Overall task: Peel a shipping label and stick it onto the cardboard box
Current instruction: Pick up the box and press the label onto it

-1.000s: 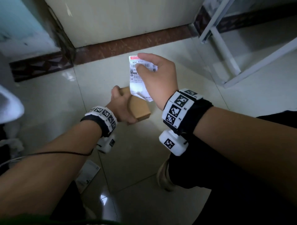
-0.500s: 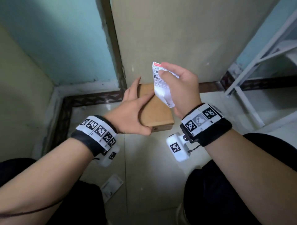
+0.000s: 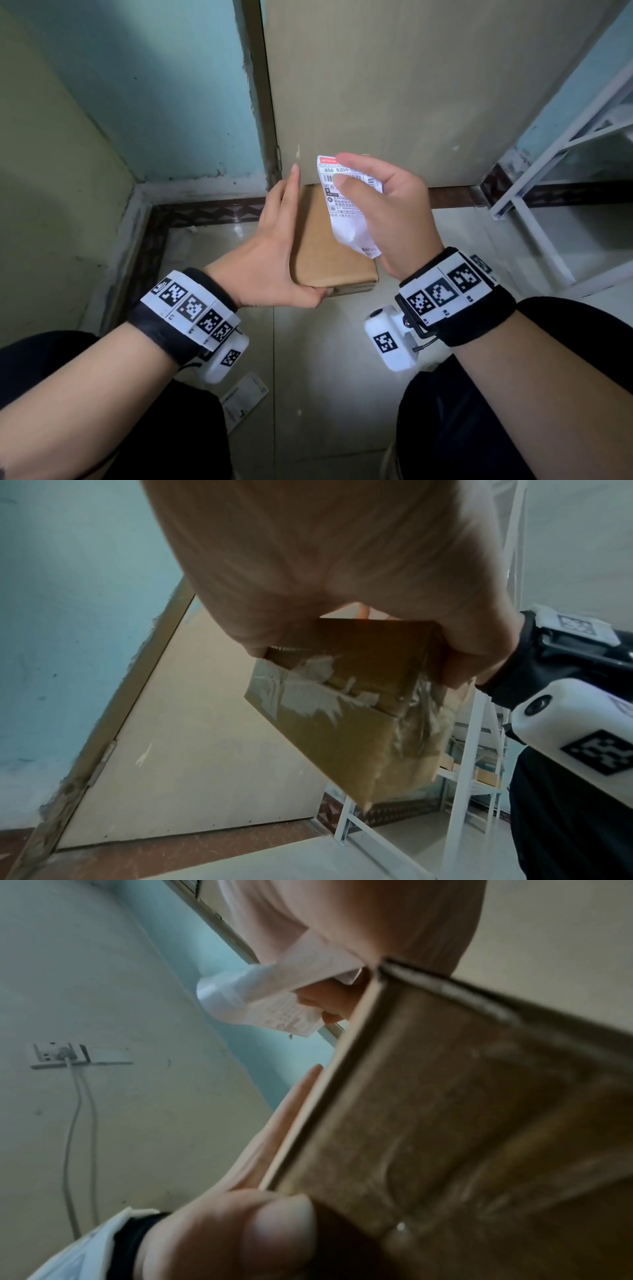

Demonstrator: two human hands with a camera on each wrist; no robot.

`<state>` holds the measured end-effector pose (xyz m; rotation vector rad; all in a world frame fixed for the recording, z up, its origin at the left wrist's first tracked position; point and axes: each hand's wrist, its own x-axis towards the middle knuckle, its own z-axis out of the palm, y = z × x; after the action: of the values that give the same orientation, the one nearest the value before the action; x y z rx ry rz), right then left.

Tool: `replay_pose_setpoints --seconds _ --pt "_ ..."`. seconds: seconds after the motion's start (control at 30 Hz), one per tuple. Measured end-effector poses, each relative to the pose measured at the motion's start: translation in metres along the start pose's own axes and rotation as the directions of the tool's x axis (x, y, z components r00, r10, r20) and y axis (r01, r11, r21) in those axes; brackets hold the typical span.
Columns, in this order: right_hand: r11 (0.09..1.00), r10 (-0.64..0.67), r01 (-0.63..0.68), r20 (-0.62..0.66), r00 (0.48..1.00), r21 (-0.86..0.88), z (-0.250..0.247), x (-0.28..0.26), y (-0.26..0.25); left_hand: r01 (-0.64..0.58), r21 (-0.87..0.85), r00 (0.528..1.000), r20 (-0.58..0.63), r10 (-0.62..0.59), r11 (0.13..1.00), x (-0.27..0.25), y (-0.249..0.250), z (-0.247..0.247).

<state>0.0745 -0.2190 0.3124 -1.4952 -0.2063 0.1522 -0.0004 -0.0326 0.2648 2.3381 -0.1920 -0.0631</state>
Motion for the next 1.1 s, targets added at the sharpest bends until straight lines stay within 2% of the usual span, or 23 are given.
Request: replay_pose_setpoints --seconds 0.17,0.33,0.47,0.57,0.73,0.87,0.93,1.1 --pt "1.000 -0.026 0.026 0.010 1.000 0.002 -0.002 0.003 -0.005 -0.085 -0.086 0.996 -0.006 0.085 0.993 0.002 0.000 -0.002" --pt "0.998 -0.039 0.041 -0.035 0.999 0.048 -0.004 0.007 -0.008 -0.073 -0.110 0.997 -0.046 0.068 0.991 0.004 -0.001 -0.002" --pt "0.994 0.083 -0.077 -0.073 0.994 0.076 -0.010 0.019 -0.006 -0.067 -0.163 0.990 -0.135 0.045 0.984 0.010 0.000 -0.003" --pt "0.974 0.172 -0.159 -0.070 0.983 0.161 -0.012 0.023 -0.005 -0.084 -0.215 0.986 -0.162 0.049 0.973 0.014 0.001 -0.003" --pt "0.943 0.210 -0.183 -0.073 0.975 0.278 -0.008 0.023 -0.006 -0.092 -0.307 0.986 -0.159 0.044 0.947 0.016 -0.001 0.002" --pt "0.949 0.206 -0.178 -0.083 0.975 0.261 -0.011 0.022 -0.011 -0.179 -0.342 0.970 -0.219 0.107 0.923 0.012 0.005 0.005" --pt "0.955 0.201 -0.172 -0.099 0.975 0.243 -0.014 0.023 -0.011 -0.173 -0.367 0.959 -0.275 0.072 0.914 0.012 0.006 0.010" --pt "0.957 0.212 -0.184 -0.109 0.971 0.223 -0.019 0.019 -0.014 -0.122 -0.513 0.955 -0.295 -0.041 0.850 0.005 0.015 0.033"
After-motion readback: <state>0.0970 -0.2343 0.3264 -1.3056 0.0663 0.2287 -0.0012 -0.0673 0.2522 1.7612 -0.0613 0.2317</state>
